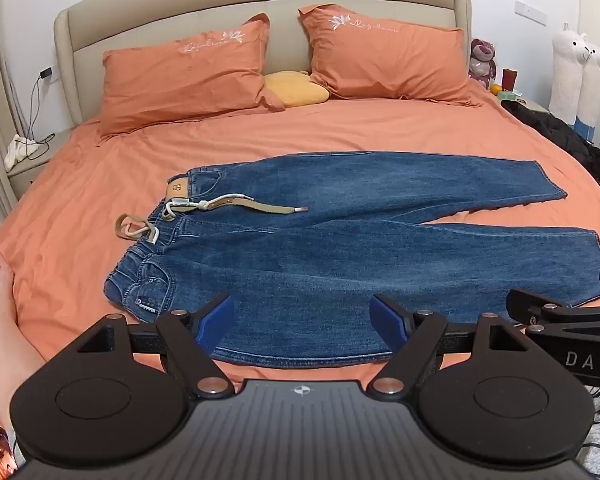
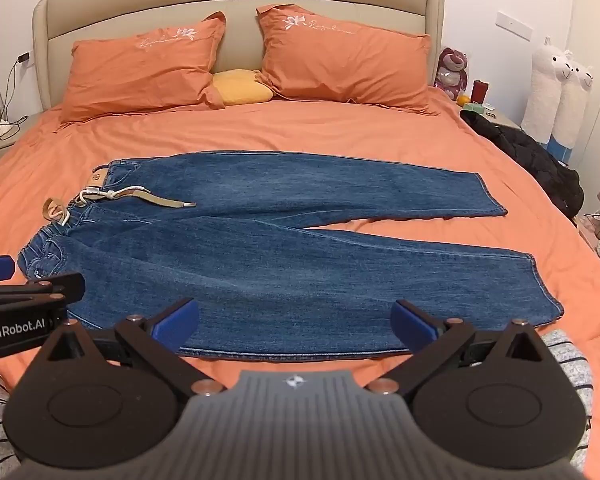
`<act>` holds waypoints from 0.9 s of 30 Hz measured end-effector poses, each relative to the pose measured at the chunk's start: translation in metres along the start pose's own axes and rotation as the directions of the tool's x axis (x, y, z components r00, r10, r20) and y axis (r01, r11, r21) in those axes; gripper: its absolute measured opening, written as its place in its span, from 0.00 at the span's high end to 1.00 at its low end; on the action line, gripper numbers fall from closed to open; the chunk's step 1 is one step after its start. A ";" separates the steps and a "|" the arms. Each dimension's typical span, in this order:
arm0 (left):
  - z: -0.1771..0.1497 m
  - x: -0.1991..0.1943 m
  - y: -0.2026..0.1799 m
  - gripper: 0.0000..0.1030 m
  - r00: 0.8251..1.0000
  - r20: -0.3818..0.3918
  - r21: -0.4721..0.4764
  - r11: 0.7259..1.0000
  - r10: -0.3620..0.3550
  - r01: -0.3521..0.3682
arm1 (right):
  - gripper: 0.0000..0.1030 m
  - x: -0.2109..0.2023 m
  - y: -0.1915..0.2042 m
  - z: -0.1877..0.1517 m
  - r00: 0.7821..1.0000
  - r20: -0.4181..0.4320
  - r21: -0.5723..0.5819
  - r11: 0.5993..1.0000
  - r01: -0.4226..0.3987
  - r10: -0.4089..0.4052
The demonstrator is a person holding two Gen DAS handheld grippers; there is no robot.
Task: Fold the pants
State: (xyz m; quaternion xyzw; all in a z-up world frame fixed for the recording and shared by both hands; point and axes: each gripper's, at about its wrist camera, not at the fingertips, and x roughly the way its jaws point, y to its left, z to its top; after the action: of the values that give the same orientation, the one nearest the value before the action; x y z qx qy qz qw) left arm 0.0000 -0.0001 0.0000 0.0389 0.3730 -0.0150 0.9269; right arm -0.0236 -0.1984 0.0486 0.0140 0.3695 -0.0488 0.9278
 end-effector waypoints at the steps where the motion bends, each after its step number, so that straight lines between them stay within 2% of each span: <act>1: 0.000 0.000 0.000 0.12 1.000 0.000 0.000 1.000 -0.001 0.001 | 0.05 0.000 0.000 0.000 1.000 0.002 0.000 1.000 0.000 0.000; 27: 0.000 0.003 -0.006 0.12 1.000 -0.003 -0.005 1.000 -0.006 0.006 | 0.05 -0.002 -0.006 0.001 1.000 -0.005 0.014 1.000 0.003 -0.003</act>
State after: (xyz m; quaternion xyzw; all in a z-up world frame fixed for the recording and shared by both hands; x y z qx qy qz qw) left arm 0.0015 -0.0061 -0.0021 0.0352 0.3746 -0.0168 0.9264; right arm -0.0253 -0.2042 0.0511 0.0201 0.3714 -0.0526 0.9267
